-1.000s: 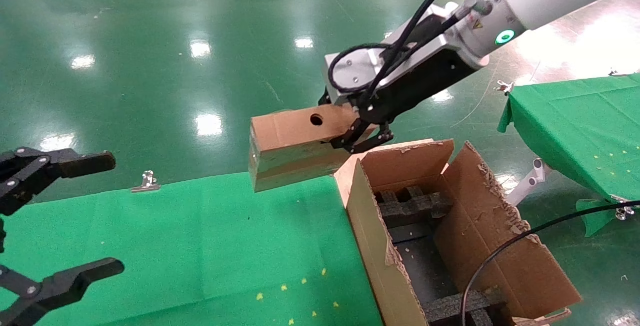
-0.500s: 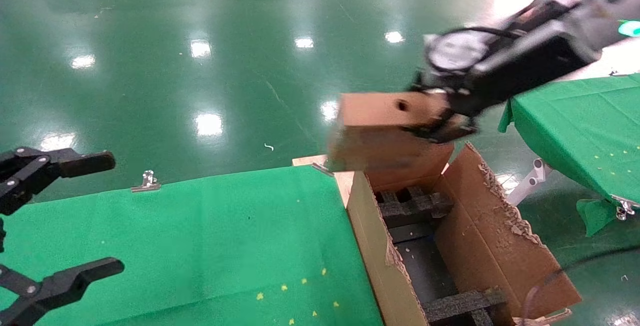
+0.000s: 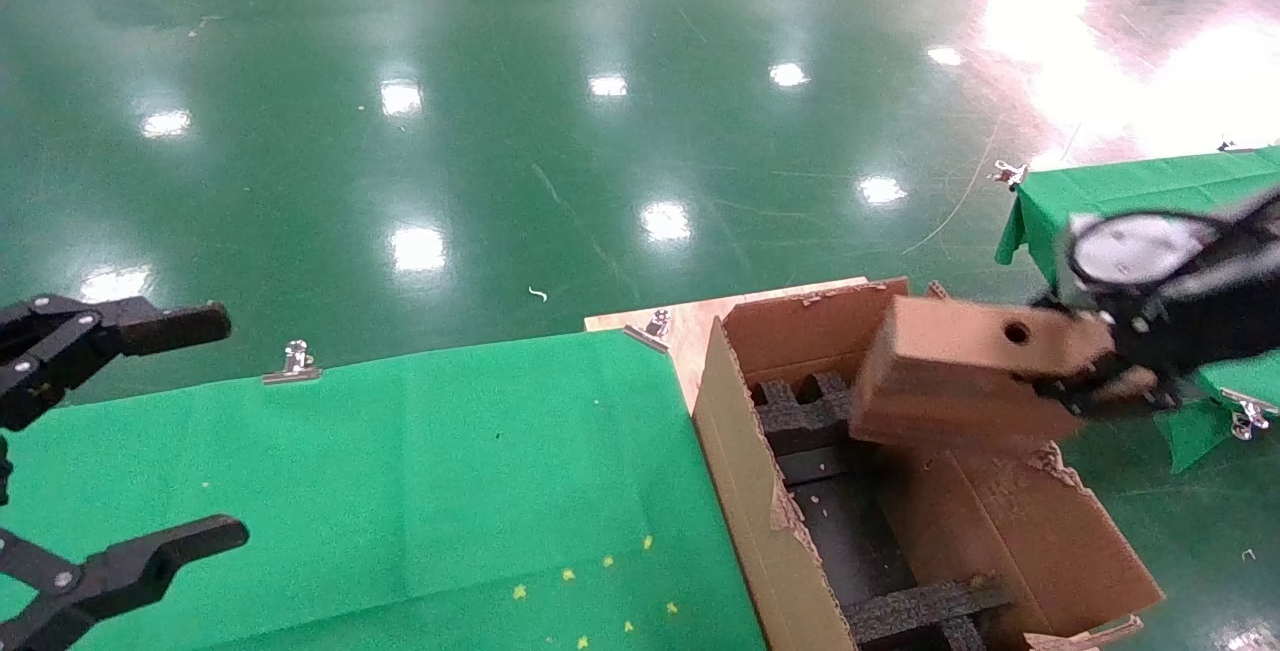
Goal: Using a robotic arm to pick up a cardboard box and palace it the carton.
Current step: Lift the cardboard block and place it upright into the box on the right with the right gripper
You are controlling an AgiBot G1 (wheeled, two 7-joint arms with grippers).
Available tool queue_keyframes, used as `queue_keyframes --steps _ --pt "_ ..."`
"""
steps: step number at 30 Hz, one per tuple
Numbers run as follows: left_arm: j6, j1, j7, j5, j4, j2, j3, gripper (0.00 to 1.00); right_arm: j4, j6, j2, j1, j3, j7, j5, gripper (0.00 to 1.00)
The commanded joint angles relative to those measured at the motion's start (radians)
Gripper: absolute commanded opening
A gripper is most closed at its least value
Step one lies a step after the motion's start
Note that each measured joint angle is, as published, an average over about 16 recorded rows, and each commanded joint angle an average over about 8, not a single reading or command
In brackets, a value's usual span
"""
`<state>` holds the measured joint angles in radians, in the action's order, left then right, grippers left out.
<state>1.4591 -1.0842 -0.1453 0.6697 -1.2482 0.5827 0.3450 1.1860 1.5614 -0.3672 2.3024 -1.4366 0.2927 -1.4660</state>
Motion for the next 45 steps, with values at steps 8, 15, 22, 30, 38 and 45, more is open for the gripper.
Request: queue_keyframes --steps 8,15,22,30,38,45 --pt "0.000 0.000 0.000 0.000 0.000 0.000 0.000 1.00 0.028 -0.048 0.065 -0.035 -0.037 0.014 0.044 0.00" --pt "0.000 0.000 0.000 0.000 0.000 0.000 0.000 1.00 0.022 -0.064 0.064 -0.047 -0.039 0.038 0.049 0.00" --pt "0.000 0.000 0.000 0.000 0.000 0.000 0.000 1.00 0.065 -0.199 0.106 -0.111 -0.066 0.275 0.031 0.00" --pt "0.000 0.000 0.000 0.000 0.000 0.000 0.000 1.00 0.159 -0.368 0.164 -0.192 -0.112 0.674 -0.020 0.00" --pt "-0.001 0.000 0.000 0.000 0.001 0.000 0.000 1.00 0.172 -0.427 0.163 -0.233 -0.138 0.847 -0.051 0.00" --pt "-0.001 0.000 0.000 0.000 0.001 0.000 0.000 1.00 0.158 -0.433 0.157 -0.236 -0.141 0.850 -0.058 0.00"
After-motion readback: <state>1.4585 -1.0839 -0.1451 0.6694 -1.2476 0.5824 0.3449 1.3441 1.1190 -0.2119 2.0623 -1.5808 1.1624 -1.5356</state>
